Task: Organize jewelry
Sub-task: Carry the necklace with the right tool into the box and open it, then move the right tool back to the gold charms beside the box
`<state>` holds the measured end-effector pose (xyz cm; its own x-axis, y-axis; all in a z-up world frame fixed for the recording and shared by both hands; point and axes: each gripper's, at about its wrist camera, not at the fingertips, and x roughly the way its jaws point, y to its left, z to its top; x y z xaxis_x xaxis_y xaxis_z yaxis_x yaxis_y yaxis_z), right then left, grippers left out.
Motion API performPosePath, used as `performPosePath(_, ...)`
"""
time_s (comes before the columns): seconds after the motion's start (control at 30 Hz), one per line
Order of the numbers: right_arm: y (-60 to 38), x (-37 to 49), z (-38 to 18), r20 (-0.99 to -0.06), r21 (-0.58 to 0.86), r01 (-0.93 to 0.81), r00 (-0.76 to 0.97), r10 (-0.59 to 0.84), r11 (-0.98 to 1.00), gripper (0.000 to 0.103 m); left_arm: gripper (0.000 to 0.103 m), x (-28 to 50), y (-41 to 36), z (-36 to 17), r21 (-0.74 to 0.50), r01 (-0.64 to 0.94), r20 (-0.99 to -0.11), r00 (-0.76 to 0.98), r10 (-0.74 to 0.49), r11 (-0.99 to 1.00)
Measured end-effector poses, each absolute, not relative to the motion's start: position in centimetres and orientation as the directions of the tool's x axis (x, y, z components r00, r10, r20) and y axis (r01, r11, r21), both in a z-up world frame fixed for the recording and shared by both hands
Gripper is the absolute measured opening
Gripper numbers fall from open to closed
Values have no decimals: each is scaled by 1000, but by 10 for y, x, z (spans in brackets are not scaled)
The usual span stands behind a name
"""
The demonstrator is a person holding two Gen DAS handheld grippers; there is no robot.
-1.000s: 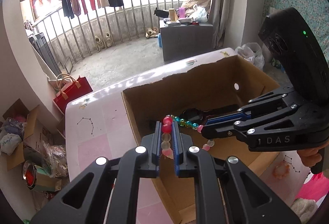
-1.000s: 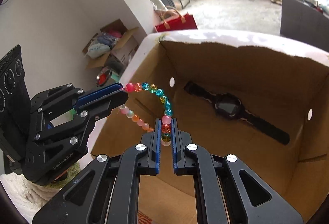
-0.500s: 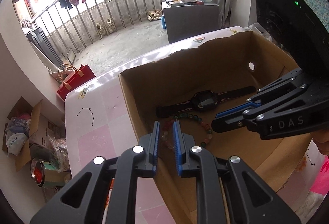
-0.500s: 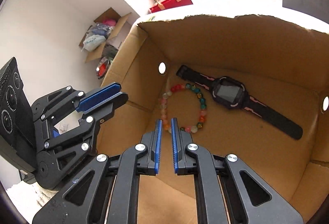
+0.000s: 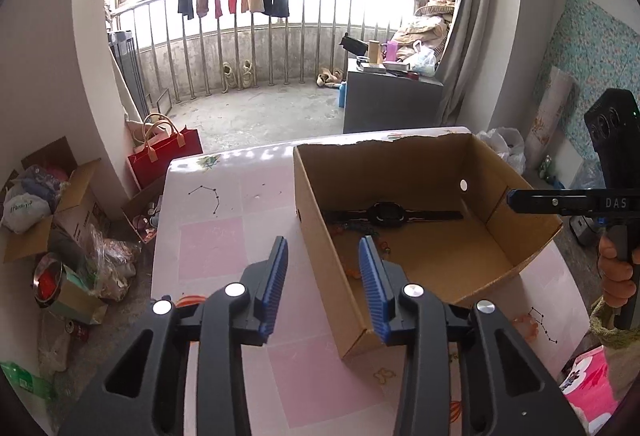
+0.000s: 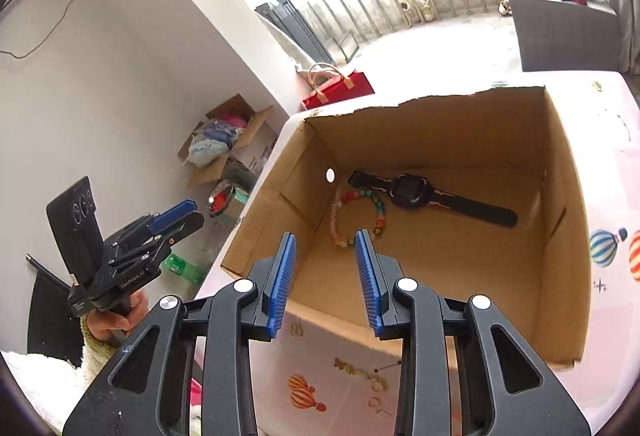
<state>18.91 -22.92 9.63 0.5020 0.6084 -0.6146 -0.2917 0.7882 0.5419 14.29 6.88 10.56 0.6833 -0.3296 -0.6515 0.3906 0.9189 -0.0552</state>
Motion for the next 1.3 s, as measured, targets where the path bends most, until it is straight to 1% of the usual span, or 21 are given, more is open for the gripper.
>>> performPosePath(0.1, -231, 165, 94, -589, 566, -273, 526, 613, 778, 37, 48, 123, 82, 94, -81, 367, -659, 678, -326, 927)
performPosePath(0.27, -223, 126, 81, -585, 568, -245, 552, 594, 786, 41, 55, 98, 91, 59, -121, 337, -703, 635, -321, 934)
performPosePath(0.43, -206, 94, 55, -631, 532, -229, 535, 562, 815, 41, 56, 78, 83, 14, -146, 330, -757, 570, -320, 933)
performPosePath(0.57, -181, 84, 31, -692, 480, -235, 492, 529, 845, 41, 56, 69, 69, -15, -145, 333, -786, 533, -313, 932)
performPosePath(0.7, -160, 91, 6, -709, 499, -245, 436, 555, 831, 41, 57, 65, 59, -32, -124, 337, -805, 516, -293, 933)
performPosePath(0.83, -151, 99, -8, -724, 476, -248, 433, 536, 844, 40, 61, 60, 49, -36, -45, 356, -801, 545, -247, 933)
performPosePath(0.97, -143, 113, -11, -716, 464, -264, 451, 533, 846, 39, 67, 57, 42, -40, 7, 363, -796, 566, -215, 932)
performPosePath(1.13, -132, 122, -27, -764, 405, -261, 431, 481, 876, 34, 71, 59, 40, -41, 1, 350, -790, 574, -214, 937)
performPosePath(1.3, -128, 122, -29, -769, 361, -276, 452, 452, 891, 31, 72, 59, 41, -41, 0, 346, -784, 583, -215, 938)
